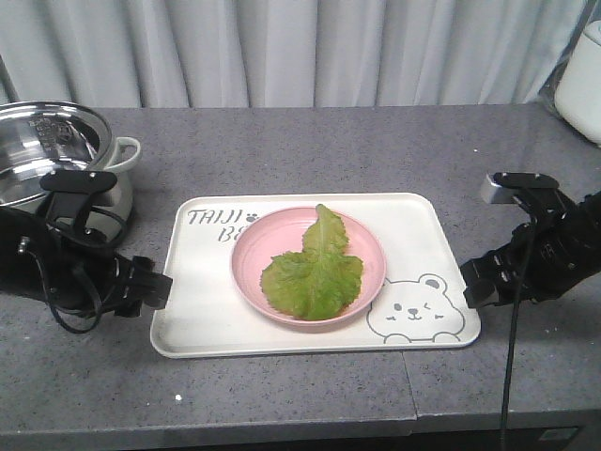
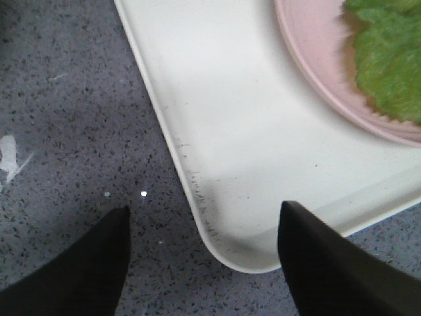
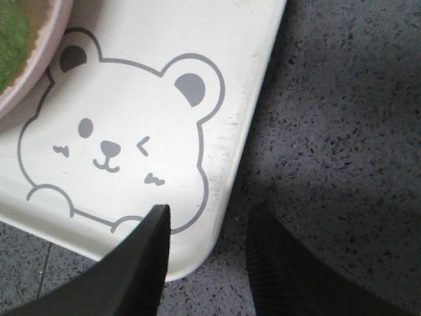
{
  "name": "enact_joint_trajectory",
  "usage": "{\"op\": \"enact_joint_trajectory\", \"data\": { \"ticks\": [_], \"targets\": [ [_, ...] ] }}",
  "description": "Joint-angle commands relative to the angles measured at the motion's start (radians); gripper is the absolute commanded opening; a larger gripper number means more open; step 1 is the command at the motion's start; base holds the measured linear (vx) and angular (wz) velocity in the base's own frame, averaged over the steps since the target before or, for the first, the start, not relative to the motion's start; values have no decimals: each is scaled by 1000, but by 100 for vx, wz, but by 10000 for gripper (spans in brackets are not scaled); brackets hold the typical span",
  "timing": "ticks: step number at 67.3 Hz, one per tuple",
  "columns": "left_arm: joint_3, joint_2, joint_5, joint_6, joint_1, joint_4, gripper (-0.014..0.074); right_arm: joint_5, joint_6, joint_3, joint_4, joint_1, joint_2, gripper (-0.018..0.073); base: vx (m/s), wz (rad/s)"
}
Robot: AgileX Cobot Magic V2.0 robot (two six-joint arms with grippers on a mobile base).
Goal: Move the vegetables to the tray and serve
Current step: 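Lower both grippers to the tray's near side edges and grasp them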
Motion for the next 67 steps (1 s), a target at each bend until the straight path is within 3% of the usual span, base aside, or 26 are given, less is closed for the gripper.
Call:
{"op": "enact_joint_trajectory", "data": {
  "ticks": [1, 21, 67],
  "targets": [
    [-38, 16, -8, -12, -2, -16, 459, -24, -12, -23, 25, 0, -21, 277, 0, 0],
    [-177, 156, 102, -15, -2, -15, 459, -22, -12, -23, 24, 0, -15, 277, 0, 0],
    [-193, 222, 97, -32, -2, -52, 459, -58, -14, -23, 24, 0, -15, 277, 0, 0]
  ]
}}
